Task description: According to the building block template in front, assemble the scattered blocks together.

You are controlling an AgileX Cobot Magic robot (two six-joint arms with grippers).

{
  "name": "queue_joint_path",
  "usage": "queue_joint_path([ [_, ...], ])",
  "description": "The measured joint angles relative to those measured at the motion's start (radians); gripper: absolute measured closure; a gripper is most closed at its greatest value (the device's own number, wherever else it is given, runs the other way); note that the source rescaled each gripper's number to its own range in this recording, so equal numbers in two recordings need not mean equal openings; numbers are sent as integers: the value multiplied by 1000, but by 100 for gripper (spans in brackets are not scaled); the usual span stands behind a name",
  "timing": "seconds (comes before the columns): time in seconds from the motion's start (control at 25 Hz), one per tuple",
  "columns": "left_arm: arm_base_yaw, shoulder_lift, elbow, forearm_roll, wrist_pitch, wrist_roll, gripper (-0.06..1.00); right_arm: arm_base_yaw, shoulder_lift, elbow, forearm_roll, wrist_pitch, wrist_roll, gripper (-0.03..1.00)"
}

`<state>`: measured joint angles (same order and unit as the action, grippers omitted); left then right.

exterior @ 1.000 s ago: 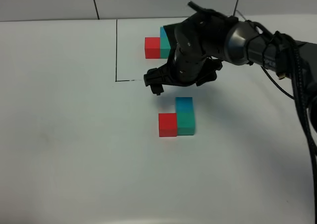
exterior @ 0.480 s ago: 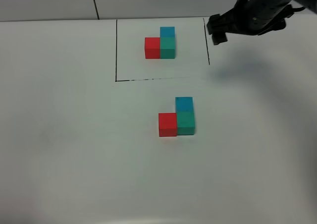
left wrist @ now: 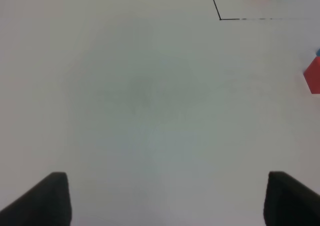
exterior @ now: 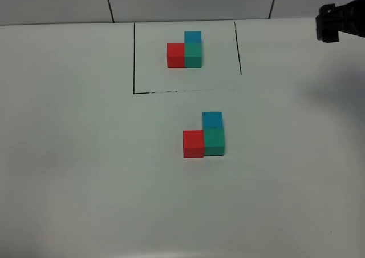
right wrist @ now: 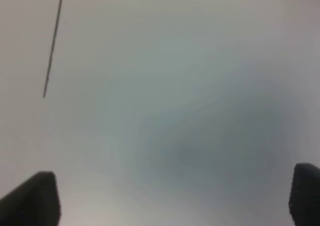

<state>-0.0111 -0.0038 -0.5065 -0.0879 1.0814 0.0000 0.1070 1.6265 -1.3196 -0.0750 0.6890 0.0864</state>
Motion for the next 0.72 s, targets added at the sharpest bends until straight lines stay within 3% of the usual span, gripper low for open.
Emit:
queue_joint_path([
  [0.44,0,0,0,0,0,0,19,-29,-306,122,-82,-9,0,-3],
  [0.72,0,0,0,0,0,0,19,-29,-583,372,-75,-54,0,-3],
])
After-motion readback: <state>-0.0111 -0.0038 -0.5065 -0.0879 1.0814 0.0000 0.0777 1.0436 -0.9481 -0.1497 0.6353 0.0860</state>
